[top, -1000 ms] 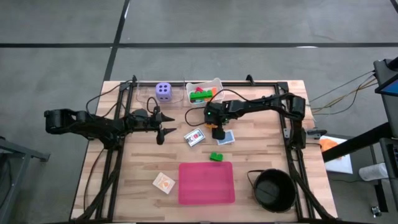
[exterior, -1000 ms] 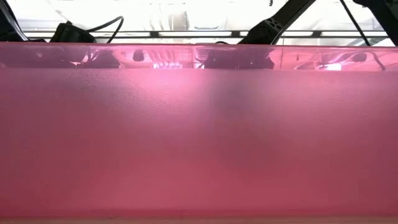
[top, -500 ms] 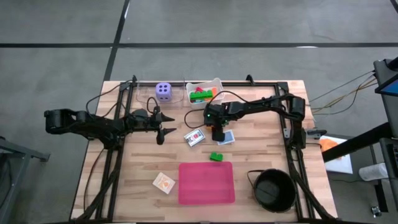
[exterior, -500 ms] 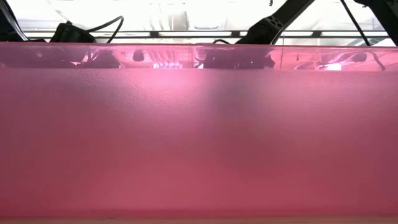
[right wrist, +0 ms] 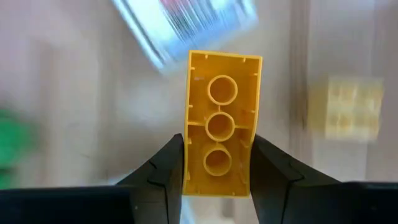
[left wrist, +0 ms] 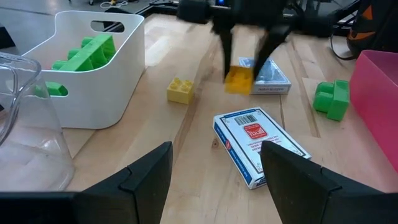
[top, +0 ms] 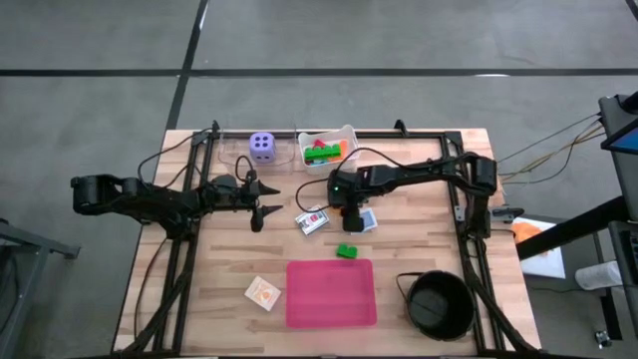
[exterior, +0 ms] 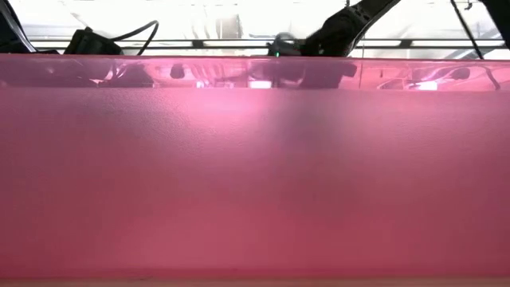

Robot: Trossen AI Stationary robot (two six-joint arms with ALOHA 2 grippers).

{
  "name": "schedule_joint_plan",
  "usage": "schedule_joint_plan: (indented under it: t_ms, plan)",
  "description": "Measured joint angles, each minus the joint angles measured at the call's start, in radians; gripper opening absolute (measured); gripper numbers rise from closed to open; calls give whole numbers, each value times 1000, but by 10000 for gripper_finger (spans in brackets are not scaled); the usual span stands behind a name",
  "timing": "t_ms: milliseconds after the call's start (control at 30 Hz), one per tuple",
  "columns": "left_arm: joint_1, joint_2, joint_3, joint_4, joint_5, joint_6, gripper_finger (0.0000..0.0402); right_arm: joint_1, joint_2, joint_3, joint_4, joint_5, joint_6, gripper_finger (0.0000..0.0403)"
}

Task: Pick & Place Toys
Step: Put the orange four stud game piece into the white bin

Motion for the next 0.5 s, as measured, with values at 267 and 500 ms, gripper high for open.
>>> schedule_joint_plan:
  t_ms: [267,500]
  plan:
    - [0,0,0,-17,0,3,246,11,-28,-68,417,-243,-23,129]
    - [0,0,0,-21,0,3,246,6,-28,-199,783,-275,36,132]
